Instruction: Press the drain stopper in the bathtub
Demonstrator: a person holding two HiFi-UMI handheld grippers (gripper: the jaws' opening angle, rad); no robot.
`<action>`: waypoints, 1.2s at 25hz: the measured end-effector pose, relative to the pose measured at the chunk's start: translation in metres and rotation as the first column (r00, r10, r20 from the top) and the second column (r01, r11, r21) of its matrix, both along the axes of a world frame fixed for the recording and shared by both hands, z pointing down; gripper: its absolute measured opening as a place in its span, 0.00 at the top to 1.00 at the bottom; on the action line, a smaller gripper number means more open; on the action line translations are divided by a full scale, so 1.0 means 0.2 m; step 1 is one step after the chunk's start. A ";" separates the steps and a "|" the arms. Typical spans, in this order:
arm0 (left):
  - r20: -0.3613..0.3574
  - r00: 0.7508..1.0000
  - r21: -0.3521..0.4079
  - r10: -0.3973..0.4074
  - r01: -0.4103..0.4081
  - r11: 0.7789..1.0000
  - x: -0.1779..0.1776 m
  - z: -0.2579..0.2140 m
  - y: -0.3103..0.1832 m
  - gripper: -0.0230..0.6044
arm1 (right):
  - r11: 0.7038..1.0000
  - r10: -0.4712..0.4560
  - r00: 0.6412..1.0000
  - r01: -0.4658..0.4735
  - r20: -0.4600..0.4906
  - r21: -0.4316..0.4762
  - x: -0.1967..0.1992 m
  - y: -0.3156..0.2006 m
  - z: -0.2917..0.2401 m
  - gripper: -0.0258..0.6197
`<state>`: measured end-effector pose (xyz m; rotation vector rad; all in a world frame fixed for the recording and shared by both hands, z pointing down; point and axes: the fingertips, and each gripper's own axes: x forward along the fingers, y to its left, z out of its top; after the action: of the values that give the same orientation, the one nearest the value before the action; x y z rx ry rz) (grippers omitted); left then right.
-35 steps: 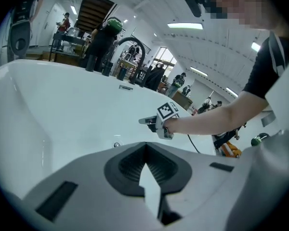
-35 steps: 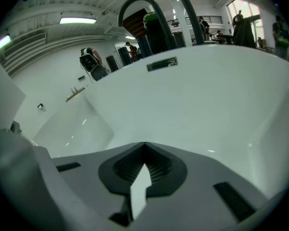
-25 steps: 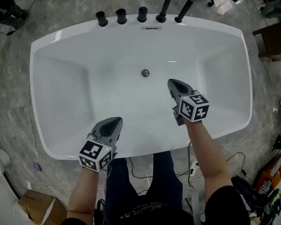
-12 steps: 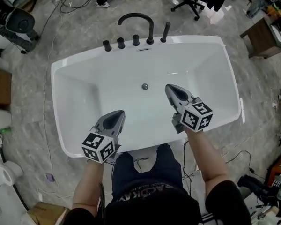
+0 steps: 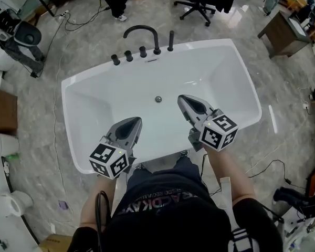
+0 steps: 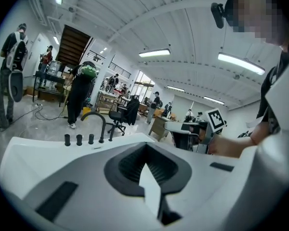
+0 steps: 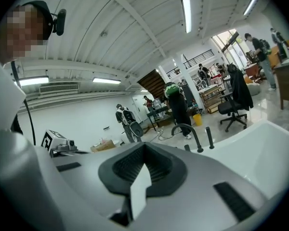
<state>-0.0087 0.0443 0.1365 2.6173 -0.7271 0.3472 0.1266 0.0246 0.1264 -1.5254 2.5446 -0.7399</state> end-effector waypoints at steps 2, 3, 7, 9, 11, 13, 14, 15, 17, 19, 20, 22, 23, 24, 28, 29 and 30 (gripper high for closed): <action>-0.008 1.000 0.011 0.020 -0.020 1.000 0.04 -0.05 0.05 0.95 | 1.000 -0.004 1.000 0.004 0.015 0.007 0.01 0.07 -0.04 0.95; -0.012 0.999 0.013 0.030 -0.030 0.999 0.05 -0.07 0.08 0.95 | 1.000 -0.006 1.000 0.006 0.024 0.011 0.01 0.10 -0.07 0.95; -0.039 0.998 0.023 0.052 -0.051 0.998 0.10 -0.15 0.18 0.95 | 0.999 -0.019 0.998 0.018 0.052 0.035 -0.01 0.21 -0.15 0.95; -0.053 0.997 0.022 0.050 -0.049 0.999 0.11 -0.18 0.21 0.95 | 0.999 -0.034 0.997 0.031 0.064 0.041 -0.04 0.26 -0.18 0.95; -0.064 0.997 0.015 0.051 -0.050 0.999 0.11 -0.20 0.24 0.95 | 0.998 -0.053 0.996 0.050 0.070 0.041 -0.07 0.30 -0.20 0.94; -0.069 0.996 0.005 0.052 -0.052 0.999 0.11 -0.20 0.25 0.95 | 0.997 -0.070 0.995 0.068 0.071 0.040 -0.10 0.33 -0.22 0.95; -0.068 0.996 0.001 0.053 -0.053 0.999 0.11 -0.20 0.26 0.95 | 0.996 -0.078 0.995 0.076 0.069 0.039 -0.11 0.35 -0.22 0.95; -0.067 0.996 -0.003 0.054 -0.054 0.999 0.11 -0.20 0.26 0.95 | 0.996 -0.086 0.994 0.084 0.067 0.038 -0.13 0.36 -0.22 0.95; -0.066 0.996 -0.007 0.056 -0.057 0.998 0.11 -0.19 0.28 0.95 | 0.994 -0.101 0.993 0.099 0.066 0.037 -0.15 0.39 -0.22 0.95; -0.068 0.996 -0.012 0.055 -0.056 0.998 0.11 -0.18 0.28 0.95 | 0.994 -0.112 0.991 0.110 0.072 0.030 -0.17 0.42 -0.21 0.95; -0.069 0.996 -0.014 0.054 -0.055 0.998 0.11 -0.18 0.29 0.95 | 0.993 -0.115 0.990 0.114 0.079 0.023 -0.17 0.44 -0.21 0.95; -0.072 0.996 -0.021 0.051 -0.053 0.998 0.11 -0.17 0.30 0.95 | 0.992 -0.126 0.987 0.125 0.098 0.008 -0.20 0.46 -0.19 0.94; -0.073 0.996 -0.027 0.049 -0.051 0.998 0.11 -0.17 0.30 0.95 | 0.991 -0.133 0.985 0.133 0.106 0.002 -0.22 0.47 -0.18 0.95; -0.073 0.996 -0.033 0.048 -0.050 0.998 0.10 -0.15 0.31 0.95 | 0.990 -0.140 0.984 0.141 0.112 -0.002 -0.24 0.48 -0.17 0.95; -0.077 0.996 -0.043 0.052 -0.055 0.998 0.09 -0.14 0.33 0.95 | 0.984 -0.176 0.978 0.179 0.111 -0.015 -0.31 0.52 -0.14 0.95; -0.078 0.996 -0.043 0.051 -0.055 0.998 0.09 -0.14 0.33 0.95 | 0.982 -0.186 0.977 0.189 0.107 -0.017 -0.33 0.52 -0.14 0.95; -0.080 0.996 -0.043 0.050 -0.053 0.998 0.09 -0.15 0.33 0.95 | 0.980 -0.196 0.975 0.199 0.103 -0.018 -0.34 0.53 -0.14 0.95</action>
<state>0.0088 0.1108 0.1075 2.5948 -0.6193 0.2697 0.0588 0.1304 0.0976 -1.2195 2.6465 -0.8551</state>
